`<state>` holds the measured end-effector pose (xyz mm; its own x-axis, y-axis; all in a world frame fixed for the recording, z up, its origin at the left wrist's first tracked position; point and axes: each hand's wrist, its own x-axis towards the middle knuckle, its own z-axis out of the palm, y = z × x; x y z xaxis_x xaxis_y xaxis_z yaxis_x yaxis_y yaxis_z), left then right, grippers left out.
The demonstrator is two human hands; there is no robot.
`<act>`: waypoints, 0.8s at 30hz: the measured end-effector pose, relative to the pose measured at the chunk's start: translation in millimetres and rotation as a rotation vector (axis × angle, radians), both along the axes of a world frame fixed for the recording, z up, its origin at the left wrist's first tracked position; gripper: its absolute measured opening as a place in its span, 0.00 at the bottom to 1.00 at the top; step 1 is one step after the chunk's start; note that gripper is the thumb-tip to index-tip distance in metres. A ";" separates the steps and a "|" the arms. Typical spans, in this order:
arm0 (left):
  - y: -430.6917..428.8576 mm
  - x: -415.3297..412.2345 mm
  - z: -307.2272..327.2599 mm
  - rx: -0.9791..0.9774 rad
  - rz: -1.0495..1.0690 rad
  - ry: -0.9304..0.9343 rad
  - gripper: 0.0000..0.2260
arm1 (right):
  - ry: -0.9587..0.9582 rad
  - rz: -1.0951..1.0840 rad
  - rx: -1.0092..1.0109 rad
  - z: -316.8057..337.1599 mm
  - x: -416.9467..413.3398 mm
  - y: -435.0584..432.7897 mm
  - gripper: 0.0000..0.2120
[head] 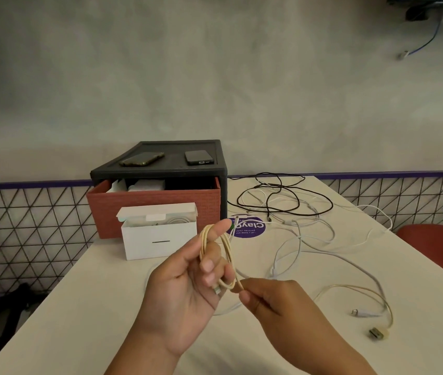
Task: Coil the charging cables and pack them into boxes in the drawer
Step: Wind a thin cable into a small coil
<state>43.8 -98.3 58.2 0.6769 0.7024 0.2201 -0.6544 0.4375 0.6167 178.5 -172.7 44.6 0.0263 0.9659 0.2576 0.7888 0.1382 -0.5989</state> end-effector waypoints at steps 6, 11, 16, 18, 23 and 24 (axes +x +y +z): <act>-4.8 6.8 0.5 0.098 0.130 0.101 0.21 | -0.068 0.045 -0.017 -4.8 0.6 -2.0 0.09; -5.3 8.0 -2.1 0.328 0.205 0.298 0.18 | -0.075 0.046 0.045 -3.2 3.8 -4.6 0.10; 0.0 10.2 -8.8 0.620 0.322 0.516 0.18 | -0.069 0.036 0.036 7.3 5.2 -9.2 0.08; 1.2 11.2 -12.3 0.742 0.378 0.612 0.21 | -0.036 0.049 0.050 12.0 5.0 -11.2 0.12; -6.0 11.3 -16.3 0.760 0.301 0.667 0.17 | 0.124 0.073 0.206 17.6 9.7 -10.7 0.09; -7.6 10.4 -15.7 0.760 0.285 0.668 0.16 | 0.179 0.077 0.232 18.5 10.3 -10.3 0.10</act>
